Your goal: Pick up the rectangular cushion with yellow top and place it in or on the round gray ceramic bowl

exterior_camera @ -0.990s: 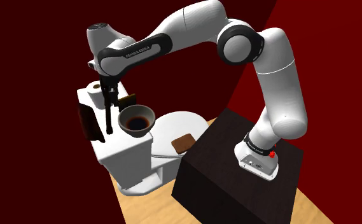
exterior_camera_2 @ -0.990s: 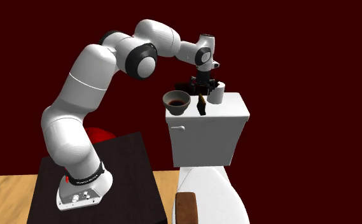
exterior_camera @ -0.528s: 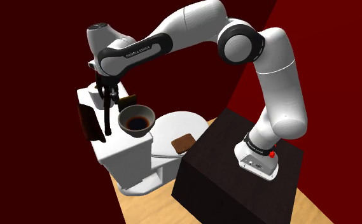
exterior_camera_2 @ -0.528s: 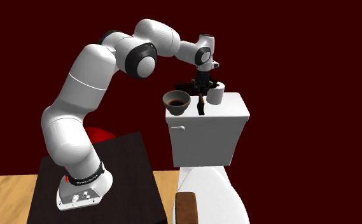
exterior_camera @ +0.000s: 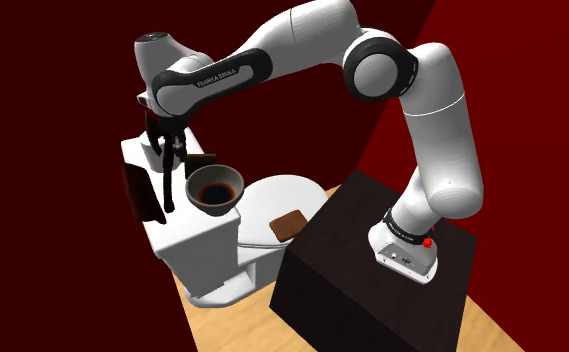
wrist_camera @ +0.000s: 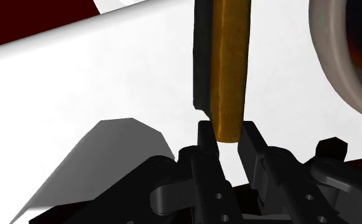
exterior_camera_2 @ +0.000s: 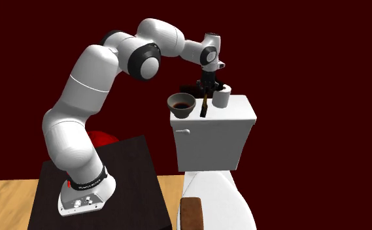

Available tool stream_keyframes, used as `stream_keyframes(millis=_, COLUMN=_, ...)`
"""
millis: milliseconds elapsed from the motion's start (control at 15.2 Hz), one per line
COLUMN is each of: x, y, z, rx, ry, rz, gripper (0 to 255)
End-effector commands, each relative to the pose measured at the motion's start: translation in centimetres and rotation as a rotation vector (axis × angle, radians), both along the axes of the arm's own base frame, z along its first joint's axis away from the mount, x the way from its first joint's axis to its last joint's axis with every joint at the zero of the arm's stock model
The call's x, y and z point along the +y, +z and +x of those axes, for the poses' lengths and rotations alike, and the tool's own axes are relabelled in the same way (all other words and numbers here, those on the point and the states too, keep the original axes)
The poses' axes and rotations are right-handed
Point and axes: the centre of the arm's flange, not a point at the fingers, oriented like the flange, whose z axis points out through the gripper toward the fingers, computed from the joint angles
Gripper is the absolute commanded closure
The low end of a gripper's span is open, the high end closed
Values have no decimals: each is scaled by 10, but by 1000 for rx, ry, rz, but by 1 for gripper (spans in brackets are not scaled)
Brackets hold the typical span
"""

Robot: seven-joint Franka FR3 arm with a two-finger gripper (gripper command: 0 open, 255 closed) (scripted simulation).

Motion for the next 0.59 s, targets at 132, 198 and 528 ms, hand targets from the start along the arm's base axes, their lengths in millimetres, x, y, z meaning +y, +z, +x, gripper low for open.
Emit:
stream_keyframes(millis=132, x=0, y=21, z=0, rx=1, ry=0, rz=0, gripper=255)
stream_keyframes(millis=198, x=0, y=27, z=0, rx=1, ry=0, rz=0, gripper=255)
stream_keyframes(millis=528, x=0, y=53, z=0, rx=1, ry=0, rz=0, gripper=255)
